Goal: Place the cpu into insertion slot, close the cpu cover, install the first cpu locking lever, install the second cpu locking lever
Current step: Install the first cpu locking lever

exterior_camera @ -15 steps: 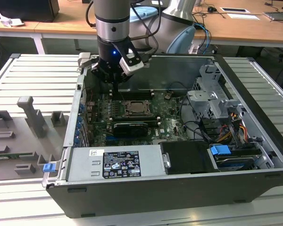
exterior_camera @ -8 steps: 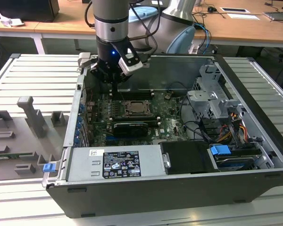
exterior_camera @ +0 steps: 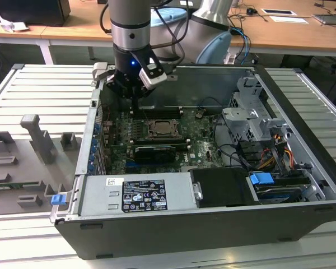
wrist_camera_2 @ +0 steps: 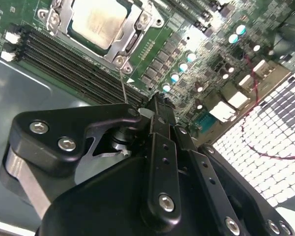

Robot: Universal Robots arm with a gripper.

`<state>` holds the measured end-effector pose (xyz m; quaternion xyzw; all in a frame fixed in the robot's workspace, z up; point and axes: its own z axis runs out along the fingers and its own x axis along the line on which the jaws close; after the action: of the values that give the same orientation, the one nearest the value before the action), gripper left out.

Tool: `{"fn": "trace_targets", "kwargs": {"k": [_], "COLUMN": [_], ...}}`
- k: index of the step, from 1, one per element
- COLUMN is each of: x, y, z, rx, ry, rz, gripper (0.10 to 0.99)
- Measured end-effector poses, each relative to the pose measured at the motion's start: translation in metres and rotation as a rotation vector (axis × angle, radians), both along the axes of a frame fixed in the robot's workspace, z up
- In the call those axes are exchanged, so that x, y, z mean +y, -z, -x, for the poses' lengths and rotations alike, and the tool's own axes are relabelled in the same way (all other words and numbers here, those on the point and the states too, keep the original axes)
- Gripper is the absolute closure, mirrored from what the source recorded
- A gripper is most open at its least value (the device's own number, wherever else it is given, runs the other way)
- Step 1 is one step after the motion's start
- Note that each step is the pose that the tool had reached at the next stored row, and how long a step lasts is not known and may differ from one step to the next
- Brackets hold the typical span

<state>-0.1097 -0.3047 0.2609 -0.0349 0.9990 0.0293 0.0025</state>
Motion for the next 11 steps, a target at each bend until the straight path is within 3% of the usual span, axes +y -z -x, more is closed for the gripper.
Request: {"fn": "trace_targets", "kwargs": {"k": [6, 10, 11], "x": [0.0124, 0.0147, 0.0149], "y": [0.0033, 0.0038, 0.0043], "z": [-0.0015, -0.012, -0.0188], "rx": [0.0, -0.0001, -0.0001], "ry": [0.0, 0.0, 0.0], "rz": [0.0, 0.0, 0.0], "gripper": [0.98, 0.98, 0.98]}}
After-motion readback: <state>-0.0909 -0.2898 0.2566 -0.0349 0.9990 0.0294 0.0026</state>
